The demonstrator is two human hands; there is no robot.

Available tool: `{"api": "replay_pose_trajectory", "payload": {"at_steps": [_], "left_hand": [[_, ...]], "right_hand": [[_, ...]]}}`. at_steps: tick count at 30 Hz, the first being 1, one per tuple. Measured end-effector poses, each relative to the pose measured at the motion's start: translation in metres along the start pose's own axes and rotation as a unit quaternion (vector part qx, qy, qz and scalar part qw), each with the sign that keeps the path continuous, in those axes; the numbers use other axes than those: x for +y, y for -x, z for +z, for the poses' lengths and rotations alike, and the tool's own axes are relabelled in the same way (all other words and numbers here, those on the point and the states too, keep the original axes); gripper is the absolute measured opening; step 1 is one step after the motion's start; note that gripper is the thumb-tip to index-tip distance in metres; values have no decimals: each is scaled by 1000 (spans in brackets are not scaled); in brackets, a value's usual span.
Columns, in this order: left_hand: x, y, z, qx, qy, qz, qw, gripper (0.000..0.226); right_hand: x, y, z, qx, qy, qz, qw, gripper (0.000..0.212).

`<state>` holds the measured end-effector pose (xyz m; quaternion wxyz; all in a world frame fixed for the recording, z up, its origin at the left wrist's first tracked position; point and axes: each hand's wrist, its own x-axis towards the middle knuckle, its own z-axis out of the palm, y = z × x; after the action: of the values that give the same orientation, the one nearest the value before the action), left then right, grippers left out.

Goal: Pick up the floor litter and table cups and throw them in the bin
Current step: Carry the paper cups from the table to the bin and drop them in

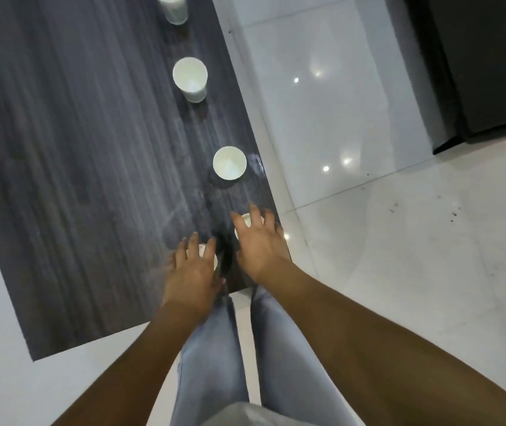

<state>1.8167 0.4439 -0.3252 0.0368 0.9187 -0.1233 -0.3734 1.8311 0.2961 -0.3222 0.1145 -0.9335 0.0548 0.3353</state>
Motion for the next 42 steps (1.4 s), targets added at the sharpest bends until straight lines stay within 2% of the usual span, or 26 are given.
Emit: {"api": "replay_pose_trajectory", "payload": {"at_steps": [3,6,8,11,16,21,25,29,33,38,42], "left_hand": [[6,-18,25,-3,-29,-8,1000,83],[8,-21,43,12,-54,-20,998,74],[5,-16,48,32,-38,-33,998,64],[0,5,44,32,4,-54,998,62],[-7,66,14,29,51,-95,994,54],[-27,148,-23,99,136,-174,970,63],[-48,232,-31,155,166,-237,945,62],[-81,331,-14,191,206,-306,909,58],[-121,447,30,231,242,-396,855,58],[-156,597,110,237,267,-485,798,53],[-168,700,171,244,309,-548,738,49]], "right_hand": [[7,-21,20,-24,30,-24,999,83],[14,-28,35,-51,29,-40,997,82],[18,-25,40,-52,34,-66,996,79],[20,-10,36,-62,52,-100,992,73],[-4,32,-4,-97,82,-146,981,62],[-82,86,-67,-110,132,-246,954,51],[-160,141,-89,-114,199,-324,918,41],[-242,212,-75,-111,250,-396,877,40],[-322,302,-20,-108,285,-489,817,47],[-407,434,75,-130,335,-581,731,55],[-458,532,142,-145,367,-643,656,55]]}}
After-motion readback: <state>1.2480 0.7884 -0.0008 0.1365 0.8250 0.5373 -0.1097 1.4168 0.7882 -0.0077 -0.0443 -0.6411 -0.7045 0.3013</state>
